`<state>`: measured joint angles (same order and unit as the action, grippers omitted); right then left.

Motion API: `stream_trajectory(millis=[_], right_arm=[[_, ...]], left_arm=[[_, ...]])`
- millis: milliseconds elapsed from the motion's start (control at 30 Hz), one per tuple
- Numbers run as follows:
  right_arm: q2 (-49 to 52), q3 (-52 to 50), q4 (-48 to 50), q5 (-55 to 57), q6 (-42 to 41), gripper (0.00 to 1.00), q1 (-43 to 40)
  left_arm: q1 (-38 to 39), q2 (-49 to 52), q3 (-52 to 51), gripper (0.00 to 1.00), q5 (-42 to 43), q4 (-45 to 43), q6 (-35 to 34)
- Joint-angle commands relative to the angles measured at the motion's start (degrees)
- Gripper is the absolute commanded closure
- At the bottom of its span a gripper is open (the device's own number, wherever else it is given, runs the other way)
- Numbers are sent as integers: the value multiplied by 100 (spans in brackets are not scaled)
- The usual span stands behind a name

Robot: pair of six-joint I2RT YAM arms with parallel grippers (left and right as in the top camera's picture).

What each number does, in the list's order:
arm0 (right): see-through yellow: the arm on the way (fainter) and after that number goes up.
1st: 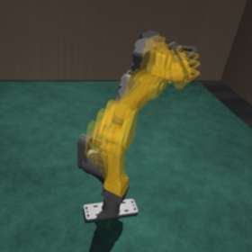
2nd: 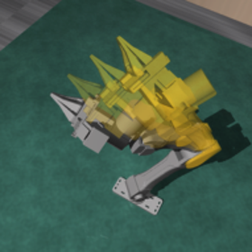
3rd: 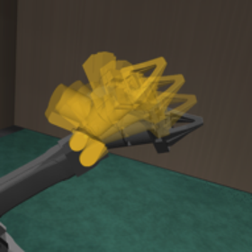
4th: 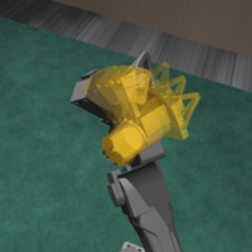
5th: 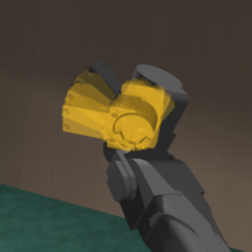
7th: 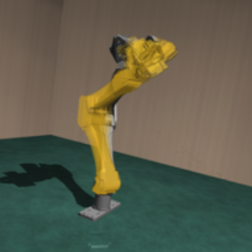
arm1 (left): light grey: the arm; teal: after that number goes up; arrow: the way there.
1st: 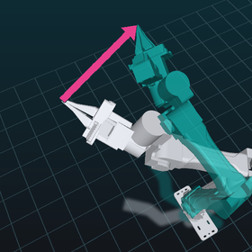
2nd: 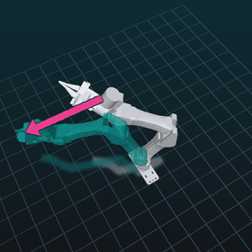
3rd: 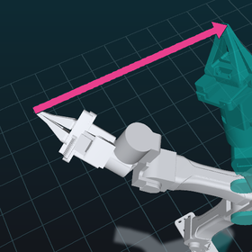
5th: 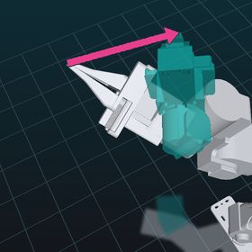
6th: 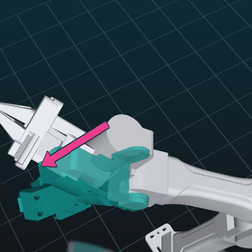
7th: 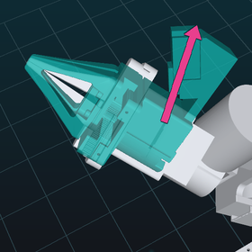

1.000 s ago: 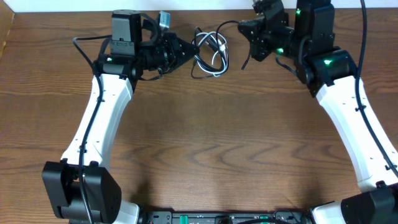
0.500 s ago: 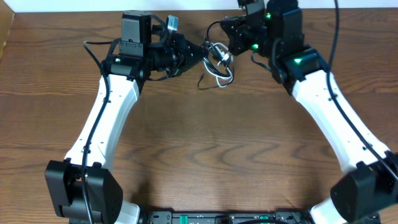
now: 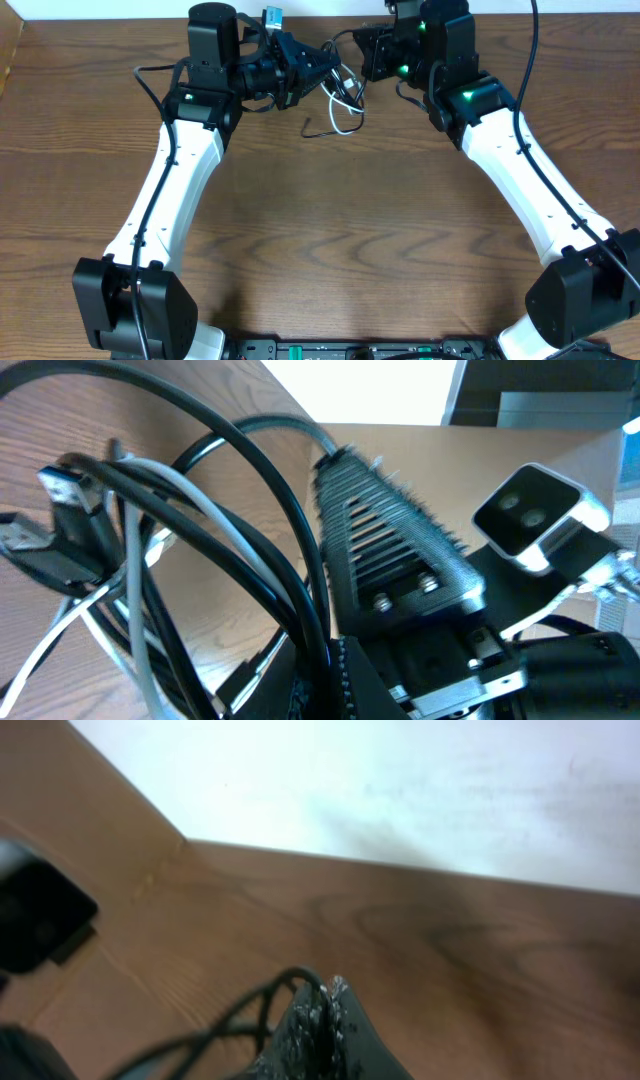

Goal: Untangle cables

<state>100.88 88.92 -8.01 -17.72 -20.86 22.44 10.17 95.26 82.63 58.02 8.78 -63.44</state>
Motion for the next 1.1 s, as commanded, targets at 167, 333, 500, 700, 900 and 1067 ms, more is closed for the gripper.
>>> stream_trajectory(millis=[167,333,500,700,900,1067], right_arm=[[22,31,507,933,-682,99,74],[22,31,407,776,-704,99,70],[28,31,68,313,-957,99,168],[28,31,-267,87,-1110,99,291],[28,31,-640,-94,-1134,99,297],[28,31,-713,-131,-1108,69,240]], left_arm=[[278,-20,9,93,424,-55,-92],[275,-20,9,93,387,-87,-79],[275,-20,9,93,-166,-260,-212],[275,-20,9,93,-1023,-562,-492],[275,-20,9,92,-1755,-1104,-706],[275,-20,9,93,-2238,-1300,-890]])
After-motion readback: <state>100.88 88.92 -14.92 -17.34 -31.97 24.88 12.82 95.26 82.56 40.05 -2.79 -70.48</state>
